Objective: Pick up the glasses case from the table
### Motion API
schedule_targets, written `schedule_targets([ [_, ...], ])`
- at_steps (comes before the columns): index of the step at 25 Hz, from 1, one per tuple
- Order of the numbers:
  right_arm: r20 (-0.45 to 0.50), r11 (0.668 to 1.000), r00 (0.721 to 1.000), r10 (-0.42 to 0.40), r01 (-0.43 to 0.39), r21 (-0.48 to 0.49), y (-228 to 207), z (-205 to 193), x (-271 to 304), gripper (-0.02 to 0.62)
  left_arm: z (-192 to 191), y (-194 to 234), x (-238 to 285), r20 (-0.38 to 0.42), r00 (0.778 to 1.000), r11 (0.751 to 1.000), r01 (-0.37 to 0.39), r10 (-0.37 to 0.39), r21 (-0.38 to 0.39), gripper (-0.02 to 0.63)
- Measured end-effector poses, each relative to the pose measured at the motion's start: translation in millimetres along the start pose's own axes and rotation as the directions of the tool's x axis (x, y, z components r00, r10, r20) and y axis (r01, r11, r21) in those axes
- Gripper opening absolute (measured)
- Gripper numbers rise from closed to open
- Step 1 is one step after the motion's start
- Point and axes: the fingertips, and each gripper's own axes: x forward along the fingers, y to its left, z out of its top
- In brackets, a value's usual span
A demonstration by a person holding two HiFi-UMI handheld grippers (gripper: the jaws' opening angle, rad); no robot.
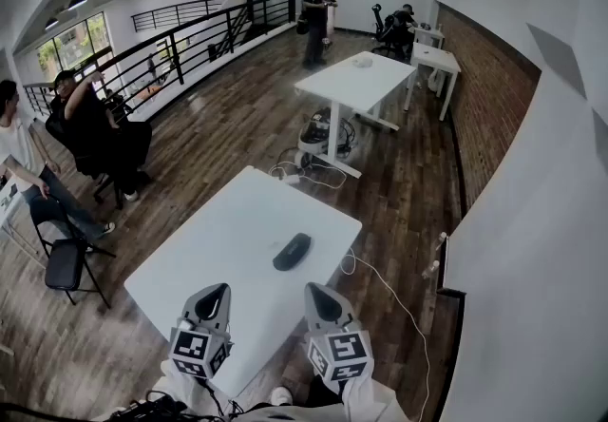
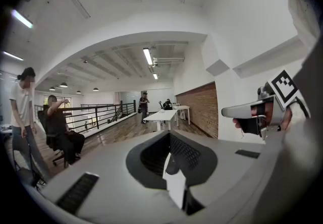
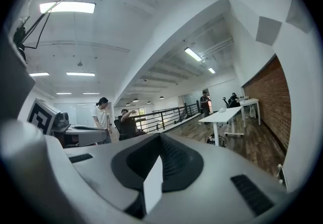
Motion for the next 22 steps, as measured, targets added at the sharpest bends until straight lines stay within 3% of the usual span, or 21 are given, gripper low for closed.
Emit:
schedule_targets([
  [10,-0.033,0.996,0.996,0.086,-0.085,0.016,-89,1,85,0.005,-22,-11,117,-0.116,0.992,0.999,-0.036,0.037,0.011,0.005],
  [14,-0.043,0.995,0.994,0.096,-0.094,0.041,-126,-1,112,0.005,-31,-27,162,-0.183,0.982,0.995,0.03,-0.046,-0.093,0.008],
  [17,-0.054,0.994,0.993,0.105,-0.102,0.047,-147,-3,124,0.005,-38,-40,190,-0.212,0.974,0.994,0.058,-0.077,-0.096,0.01],
  [20,-0.06,0.994,0.992,0.107,-0.105,0.043,-163,-2,130,0.005,-43,-45,212,-0.236,0.968,0.993,0.071,-0.09,-0.09,0.062],
  [22,-0.066,0.994,0.993,0.1,-0.097,0.04,-172,-2,132,0.005,-47,-47,226,-0.243,0.964,0.993,0.086,-0.104,-0.084,0.134],
])
